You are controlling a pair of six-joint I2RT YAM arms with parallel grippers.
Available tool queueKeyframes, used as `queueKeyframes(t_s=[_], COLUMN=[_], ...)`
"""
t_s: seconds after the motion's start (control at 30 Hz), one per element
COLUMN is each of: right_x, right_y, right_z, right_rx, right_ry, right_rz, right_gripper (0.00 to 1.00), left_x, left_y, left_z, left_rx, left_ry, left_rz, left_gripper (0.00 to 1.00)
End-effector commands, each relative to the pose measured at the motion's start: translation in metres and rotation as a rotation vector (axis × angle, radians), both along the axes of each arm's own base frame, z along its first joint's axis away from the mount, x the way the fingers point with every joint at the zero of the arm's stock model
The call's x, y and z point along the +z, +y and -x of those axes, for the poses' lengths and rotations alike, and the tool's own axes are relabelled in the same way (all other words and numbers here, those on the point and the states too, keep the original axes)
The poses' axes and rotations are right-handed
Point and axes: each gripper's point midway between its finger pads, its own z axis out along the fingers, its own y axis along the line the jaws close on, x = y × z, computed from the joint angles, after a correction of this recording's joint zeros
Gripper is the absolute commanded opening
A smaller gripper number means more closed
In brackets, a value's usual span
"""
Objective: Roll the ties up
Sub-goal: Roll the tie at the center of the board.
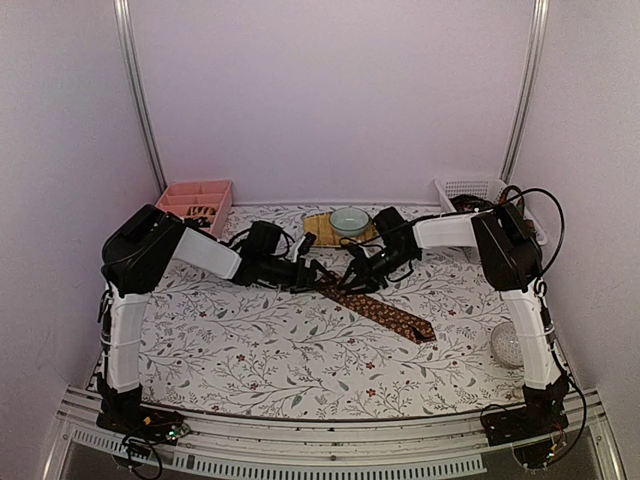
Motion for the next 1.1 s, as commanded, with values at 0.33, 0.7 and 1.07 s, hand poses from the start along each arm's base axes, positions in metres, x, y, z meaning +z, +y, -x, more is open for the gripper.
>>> queueKeyframes(t_s=[0.33, 0.7, 1.07], right_x=[-0.075, -0.075, -0.059], right_y=[-0.029, -0.028, -0.028], right_z=[0.021, 0.024, 0.012], right_rx=[-0.048, -0.058, -0.067], right_ry=[0.069, 0.022, -0.043], right_rz=[0.2, 0.237, 0.254], right_gripper=[0.24, 0.23, 0.37], left_x=[-0.049, -0.058, -0.047], left_y=[0.006, -0.003, -0.005], left_z=[0.013, 0.022, 0.015], left_rx=[0.1, 0.095, 0.127], left_ry=[0.135, 0.181, 0.123], left_rz=[-0.111, -0.107, -0.14], left_gripper=[0.57, 0.43, 0.24])
